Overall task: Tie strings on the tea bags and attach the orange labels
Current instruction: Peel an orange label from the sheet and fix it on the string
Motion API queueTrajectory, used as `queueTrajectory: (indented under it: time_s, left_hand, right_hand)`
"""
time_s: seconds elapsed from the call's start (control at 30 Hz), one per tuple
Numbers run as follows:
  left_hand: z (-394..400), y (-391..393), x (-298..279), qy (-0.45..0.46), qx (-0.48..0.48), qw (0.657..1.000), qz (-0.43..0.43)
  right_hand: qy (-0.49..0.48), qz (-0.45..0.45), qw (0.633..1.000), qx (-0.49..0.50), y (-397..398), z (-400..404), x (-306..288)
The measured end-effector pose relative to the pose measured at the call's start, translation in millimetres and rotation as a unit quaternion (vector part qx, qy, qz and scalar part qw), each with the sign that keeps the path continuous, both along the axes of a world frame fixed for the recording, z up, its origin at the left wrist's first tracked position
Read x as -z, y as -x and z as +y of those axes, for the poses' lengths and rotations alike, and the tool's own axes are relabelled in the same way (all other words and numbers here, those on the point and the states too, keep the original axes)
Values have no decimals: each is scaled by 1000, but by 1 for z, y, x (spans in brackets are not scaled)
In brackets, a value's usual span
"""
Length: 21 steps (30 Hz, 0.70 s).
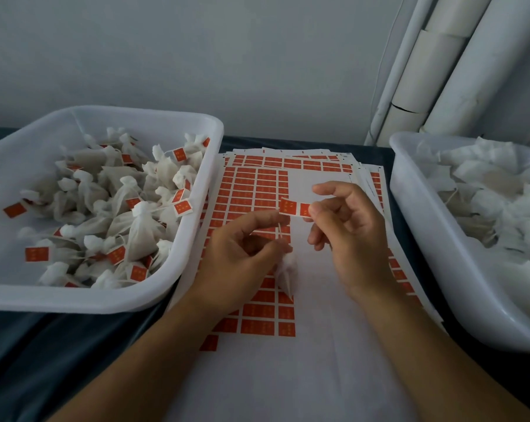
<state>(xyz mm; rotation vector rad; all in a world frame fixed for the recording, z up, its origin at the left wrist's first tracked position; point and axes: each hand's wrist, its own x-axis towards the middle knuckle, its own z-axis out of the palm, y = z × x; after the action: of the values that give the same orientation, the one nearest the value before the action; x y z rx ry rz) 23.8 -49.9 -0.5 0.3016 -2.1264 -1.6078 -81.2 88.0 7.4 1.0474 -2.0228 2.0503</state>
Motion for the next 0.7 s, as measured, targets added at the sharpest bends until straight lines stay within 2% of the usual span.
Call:
queueTrajectory:
  time_s: [0.27, 0.7]
  left_hand:
    - [1, -2, -4, -27, 36, 999, 29]
    - [2, -3, -7, -21, 55, 998, 39]
  right_hand:
    - [-50, 28, 998, -36, -8, -2, 1]
    - [-99, 106, 989, 10, -8, -4, 3]
